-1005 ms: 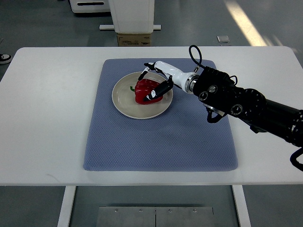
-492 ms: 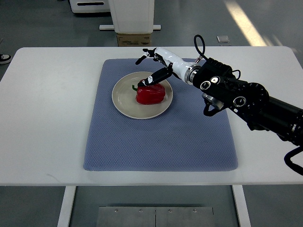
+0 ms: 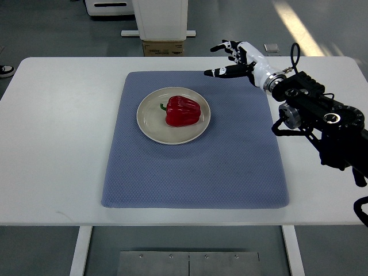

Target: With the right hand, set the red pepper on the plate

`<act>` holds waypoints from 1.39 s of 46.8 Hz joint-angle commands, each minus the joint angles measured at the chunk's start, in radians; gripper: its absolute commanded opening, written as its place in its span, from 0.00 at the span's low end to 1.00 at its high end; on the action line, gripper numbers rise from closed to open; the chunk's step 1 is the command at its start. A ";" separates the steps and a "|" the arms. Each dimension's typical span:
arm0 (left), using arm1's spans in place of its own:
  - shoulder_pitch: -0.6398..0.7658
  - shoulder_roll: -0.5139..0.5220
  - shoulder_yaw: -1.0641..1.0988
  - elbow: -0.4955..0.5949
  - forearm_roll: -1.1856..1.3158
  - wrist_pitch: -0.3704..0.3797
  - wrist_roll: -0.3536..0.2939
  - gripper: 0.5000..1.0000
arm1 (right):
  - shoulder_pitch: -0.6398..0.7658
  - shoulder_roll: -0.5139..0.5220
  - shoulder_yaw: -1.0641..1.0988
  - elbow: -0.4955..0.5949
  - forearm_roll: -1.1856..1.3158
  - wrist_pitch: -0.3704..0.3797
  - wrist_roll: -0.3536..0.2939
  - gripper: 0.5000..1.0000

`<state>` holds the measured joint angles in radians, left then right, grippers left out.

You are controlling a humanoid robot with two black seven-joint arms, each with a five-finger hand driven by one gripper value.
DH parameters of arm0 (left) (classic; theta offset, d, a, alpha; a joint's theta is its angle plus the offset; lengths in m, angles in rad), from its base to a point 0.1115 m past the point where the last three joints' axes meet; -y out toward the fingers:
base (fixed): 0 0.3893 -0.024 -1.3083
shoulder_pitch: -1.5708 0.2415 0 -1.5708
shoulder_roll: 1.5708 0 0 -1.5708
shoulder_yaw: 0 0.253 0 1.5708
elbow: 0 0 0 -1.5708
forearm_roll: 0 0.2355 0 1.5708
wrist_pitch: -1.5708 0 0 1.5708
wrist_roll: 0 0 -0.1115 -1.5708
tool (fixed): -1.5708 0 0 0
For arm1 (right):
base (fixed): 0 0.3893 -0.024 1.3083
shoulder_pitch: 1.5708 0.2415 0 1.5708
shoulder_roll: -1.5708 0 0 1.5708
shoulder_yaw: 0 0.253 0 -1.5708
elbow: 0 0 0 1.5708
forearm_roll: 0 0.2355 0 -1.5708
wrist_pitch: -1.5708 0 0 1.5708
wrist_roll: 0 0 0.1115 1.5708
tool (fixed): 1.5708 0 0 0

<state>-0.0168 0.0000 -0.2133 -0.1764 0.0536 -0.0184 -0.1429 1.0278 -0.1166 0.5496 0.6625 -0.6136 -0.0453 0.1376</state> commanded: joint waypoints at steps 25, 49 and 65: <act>0.000 0.000 0.000 0.000 0.000 0.000 0.000 1.00 | -0.153 -0.060 0.302 0.000 0.014 -0.001 0.005 1.00; 0.000 0.000 0.000 0.000 0.000 0.000 0.000 1.00 | -0.244 -0.032 0.515 -0.004 0.049 0.001 0.005 1.00; 0.000 0.000 0.000 0.000 0.000 0.000 0.000 1.00 | -0.287 0.043 0.584 0.000 0.051 0.001 0.007 1.00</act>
<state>-0.0166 0.0000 -0.2132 -0.1764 0.0536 -0.0184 -0.1426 0.7445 -0.0820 1.1273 0.6616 -0.5634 -0.0445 0.1425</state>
